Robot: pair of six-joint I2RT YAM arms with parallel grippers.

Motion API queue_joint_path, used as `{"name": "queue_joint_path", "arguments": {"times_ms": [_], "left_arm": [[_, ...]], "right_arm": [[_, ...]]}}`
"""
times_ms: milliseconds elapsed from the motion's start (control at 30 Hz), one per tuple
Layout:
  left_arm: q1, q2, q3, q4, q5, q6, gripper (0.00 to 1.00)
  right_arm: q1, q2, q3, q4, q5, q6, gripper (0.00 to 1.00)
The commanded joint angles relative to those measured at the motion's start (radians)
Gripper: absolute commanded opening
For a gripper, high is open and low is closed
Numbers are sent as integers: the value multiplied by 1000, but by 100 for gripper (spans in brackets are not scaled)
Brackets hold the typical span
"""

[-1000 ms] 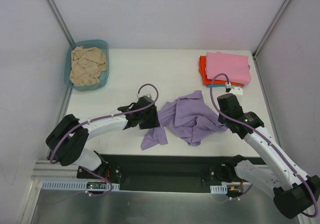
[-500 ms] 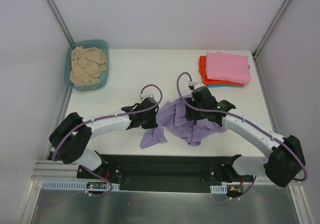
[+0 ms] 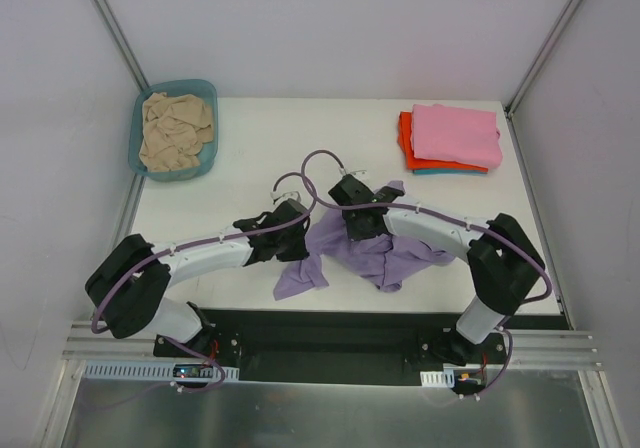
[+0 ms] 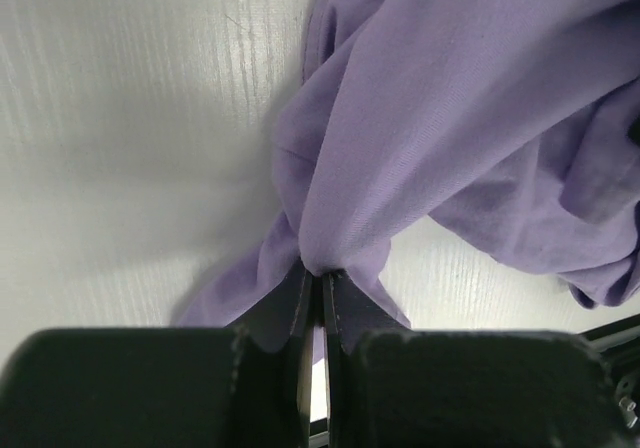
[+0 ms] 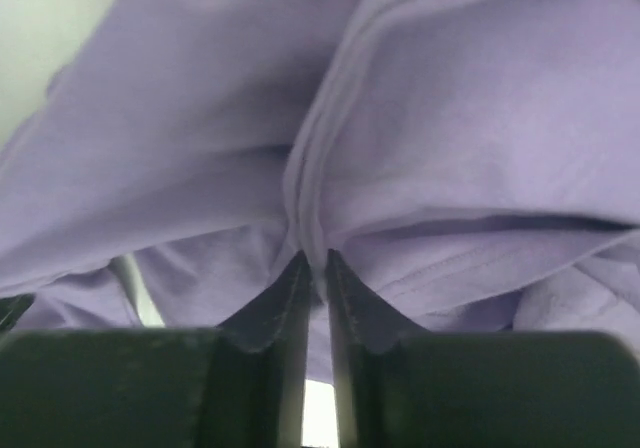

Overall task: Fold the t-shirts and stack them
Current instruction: Flatten out the tshirt

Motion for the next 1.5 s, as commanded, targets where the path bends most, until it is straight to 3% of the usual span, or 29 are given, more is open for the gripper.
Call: {"name": "queue_joint_path", "arguments": {"times_ms": [0, 33, 200, 367, 500, 633, 833, 1100, 1267, 1367, 1400, 1467], "left_arm": [[-2, -42, -5, -28, -66, -5, 0], [1, -48, 0, -38, -75, -3, 0], [41, -152, 27, -106, -163, 33, 0], [119, -356, 135, -210, -299, 104, 0], [124, -512, 240, -229, -446, 230, 0], [124, -660, 384, -232, -558, 345, 0], [124, -828, 532, -232, -589, 458, 0], [124, -928, 595, -232, -405, 494, 0], [124, -840, 522, -235, -448, 481, 0], [124, -740, 445, -269, -569, 379, 0], [127, -708, 423, -275, -585, 365, 0], [142, -601, 364, -289, -544, 308, 1]], "right_arm": [[10, -20, 4, -87, 149, 65, 8], [12, -44, -5, -95, 182, 67, 1], [13, -258, -3, -214, 437, -6, 1], [-36, -405, 127, -375, 710, -70, 1], [-51, -582, 241, -370, 838, -247, 1], [-50, -762, 295, -157, 769, -500, 1], [-48, -907, 470, -135, 600, -591, 1], [-51, -899, 611, -207, 382, -585, 1], [-50, -821, 525, -176, 492, -621, 1], [-62, -691, 461, -170, 711, -638, 1], [-120, -610, 447, -181, 738, -615, 1], [-224, -536, 400, -213, 650, -557, 1]]}}
